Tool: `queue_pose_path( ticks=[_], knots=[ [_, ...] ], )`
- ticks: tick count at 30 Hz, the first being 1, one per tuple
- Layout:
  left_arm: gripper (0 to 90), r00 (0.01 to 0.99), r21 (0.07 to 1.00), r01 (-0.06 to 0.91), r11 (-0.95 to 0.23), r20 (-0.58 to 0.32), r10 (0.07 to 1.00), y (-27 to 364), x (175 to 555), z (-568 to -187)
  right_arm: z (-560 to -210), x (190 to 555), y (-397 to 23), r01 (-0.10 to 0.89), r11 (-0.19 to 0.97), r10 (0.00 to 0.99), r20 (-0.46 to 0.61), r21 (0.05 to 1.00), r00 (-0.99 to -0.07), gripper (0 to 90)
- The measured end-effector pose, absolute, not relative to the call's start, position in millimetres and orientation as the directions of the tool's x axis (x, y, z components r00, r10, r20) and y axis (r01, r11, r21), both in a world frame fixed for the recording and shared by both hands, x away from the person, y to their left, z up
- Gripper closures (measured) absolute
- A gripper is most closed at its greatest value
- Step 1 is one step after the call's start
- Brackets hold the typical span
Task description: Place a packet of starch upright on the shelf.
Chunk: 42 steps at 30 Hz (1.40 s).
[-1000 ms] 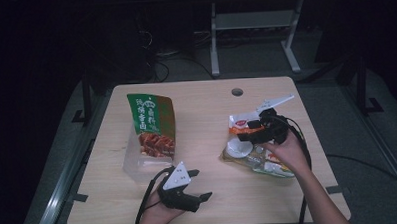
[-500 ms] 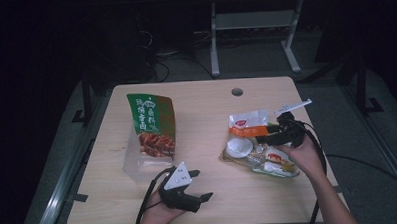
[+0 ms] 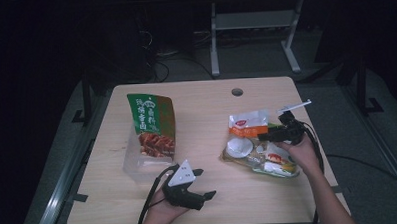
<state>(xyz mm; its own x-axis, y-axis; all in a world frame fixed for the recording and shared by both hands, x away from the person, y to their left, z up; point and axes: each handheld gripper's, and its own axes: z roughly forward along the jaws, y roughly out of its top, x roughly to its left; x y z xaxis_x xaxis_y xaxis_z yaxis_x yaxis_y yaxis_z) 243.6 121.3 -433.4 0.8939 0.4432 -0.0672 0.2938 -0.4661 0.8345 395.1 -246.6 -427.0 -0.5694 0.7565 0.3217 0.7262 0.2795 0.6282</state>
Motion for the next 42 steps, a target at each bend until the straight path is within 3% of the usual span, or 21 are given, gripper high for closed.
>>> queue_pose_path(
  ticks=[1, 2, 4, 8, 9, 10, 12, 19, 24, 33, 42],
  knots=[
    [22.1, 0.893, 0.837, 0.295, -0.462, -0.07, 0.444, 120.2, 244.4, -433.6, -427.0, 395.1, -246.6, 0.726, 0.279, 0.756, 0.322, 0.628, -0.569, 43.9],
    [22.1, 0.892, 0.837, 0.297, -0.46, -0.071, 0.446, 118.9, 245.3, -434.0, -432.2, 400.0, -245.6, 0.734, 0.269, 0.743, 0.35, 0.624, -0.57, 53.9],
    [22.1, 0.892, 0.832, 0.31, -0.459, -0.088, 0.442, 115.2, 247.3, -436.5, -436.7, 402.6, -244.0, 0.746, 0.257, 0.739, 0.372, 0.615, -0.562, 60.2],
    [22.1, 0.891, 0.83, 0.315, -0.461, -0.091, 0.445, 109.7, 250.9, -437.1, -441.1, 404.8, -241.2, 0.752, 0.24, 0.727, 0.399, 0.614, -0.559, 68.2],
    [22.1, 0.889, 0.83, 0.321, -0.457, -0.097, 0.448, 108.3, 251.7, -437.0, -440.4, 403.8, -239.2, 0.75, 0.251, 0.717, 0.403, 0.612, -0.569, 79.2],
    [22.1, 0.888, 0.829, 0.323, -0.456, -0.098, 0.449, 106.7, 253.3, -436.6, -440.4, 403.8, -239.2, 0.75, 0.251, 0.717, 0.403, 0.612, -0.569, 79.2],
    [22.2, 0.886, 0.829, 0.327, -0.454, -0.101, 0.453, 101.6, 258.9, -436.0, -435.6, 400.1, -237.6, 0.729, 0.272, 0.698, 0.393, 0.628, -0.599, 89.0],
    [22.4, 0.874, 0.828, 0.348, -0.44, -0.117, 0.471, 89.4, 271.7, -437.6, -417.8, 386.0, -234.2, 0.667, 0.294, 0.658, 0.361, 0.684, -0.661, 89.7],
    [22.8, 0.858, 0.825, 0.367, -0.429, -0.124, 0.498, 80.9, 283.4, -438.6, -396.9, 365.6, -223.8, 0.555, 0.336, 0.579, 0.298, 0.761, -0.759, 89.8],
    [25.0, 0.827, 0.824, 0.405, -0.396, -0.145, 0.543, 72.5, 302.7, -441.0, -382.3, 340.4, -209.5, 0.449, 0.42, 0.505, 0.208, 0.789, -0.838, 89.8],
    [37.8, 0.797, 0.789, 0.492, -0.368, -0.237, 0.556, 62.2, 330.0, -451.2, -389.3, 333.8, -216.0, 0.426, 0.414, 0.49, 0.198, 0.804, -0.849, 89.8]
  ],
)
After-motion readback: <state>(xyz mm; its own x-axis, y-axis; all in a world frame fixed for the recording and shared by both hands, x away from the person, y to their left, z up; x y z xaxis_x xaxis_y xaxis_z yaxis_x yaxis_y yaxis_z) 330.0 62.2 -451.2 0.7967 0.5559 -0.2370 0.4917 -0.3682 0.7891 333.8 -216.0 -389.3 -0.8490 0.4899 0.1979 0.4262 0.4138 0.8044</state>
